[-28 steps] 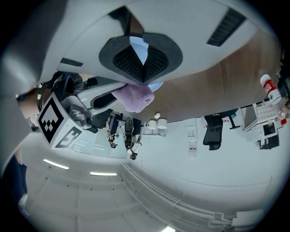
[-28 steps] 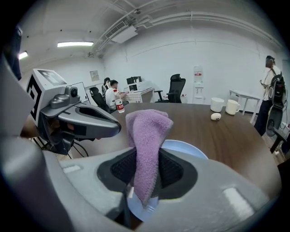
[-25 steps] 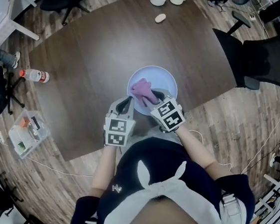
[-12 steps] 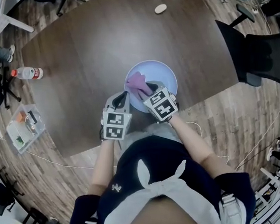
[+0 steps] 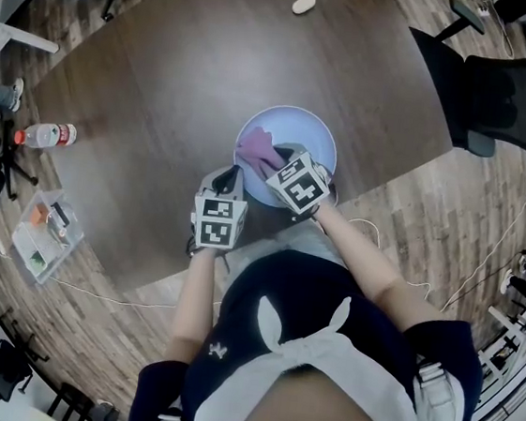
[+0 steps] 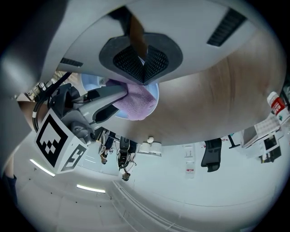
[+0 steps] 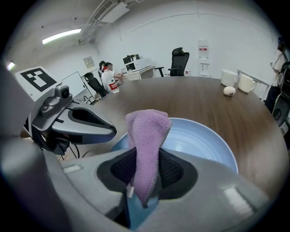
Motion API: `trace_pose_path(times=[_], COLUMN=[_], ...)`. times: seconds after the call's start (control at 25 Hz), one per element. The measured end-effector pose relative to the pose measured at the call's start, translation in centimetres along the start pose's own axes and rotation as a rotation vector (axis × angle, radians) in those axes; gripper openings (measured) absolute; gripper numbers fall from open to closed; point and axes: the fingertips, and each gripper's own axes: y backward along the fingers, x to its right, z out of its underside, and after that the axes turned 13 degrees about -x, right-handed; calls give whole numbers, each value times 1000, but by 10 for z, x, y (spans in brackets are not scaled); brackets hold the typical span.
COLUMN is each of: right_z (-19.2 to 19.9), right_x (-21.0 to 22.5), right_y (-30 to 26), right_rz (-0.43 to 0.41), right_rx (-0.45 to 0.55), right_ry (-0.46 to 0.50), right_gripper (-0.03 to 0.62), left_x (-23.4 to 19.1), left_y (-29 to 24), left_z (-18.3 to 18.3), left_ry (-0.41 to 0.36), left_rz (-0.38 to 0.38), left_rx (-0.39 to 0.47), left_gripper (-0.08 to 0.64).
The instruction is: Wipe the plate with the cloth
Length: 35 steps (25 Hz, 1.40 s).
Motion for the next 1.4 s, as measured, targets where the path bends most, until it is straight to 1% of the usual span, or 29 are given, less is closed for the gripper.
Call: trace_pose_path(times=[0.28,0.44,0.6,0.8,0.96,1.4], right_z=[3,6,4,4,4,-2], right_x=[-1,-2,-5,-2,-4,8], right_y=[-12,-19,-25,-27,-29,-35], right_rz=[-21,-15,-19,-20,-37,-39], right_rx=[-24,-50,-59,-67,-73,-60], right_ry=[-6,10,3,20,3,-8], right_gripper=[127,127,127,127,127,130], left_x=[0,0,-1,2,2,-1], left_y=[-16,-20,-21,-23,-22,-21], left_z=[11,16,20,20,21,21], left_ry=[-9,-9,-14,-18,-26,-24], left_rz=[6,11,17,22,22,20], left_rx=[-53,-67,-77,-80,-81,-80], left_gripper=[5,5,5,5,5,5])
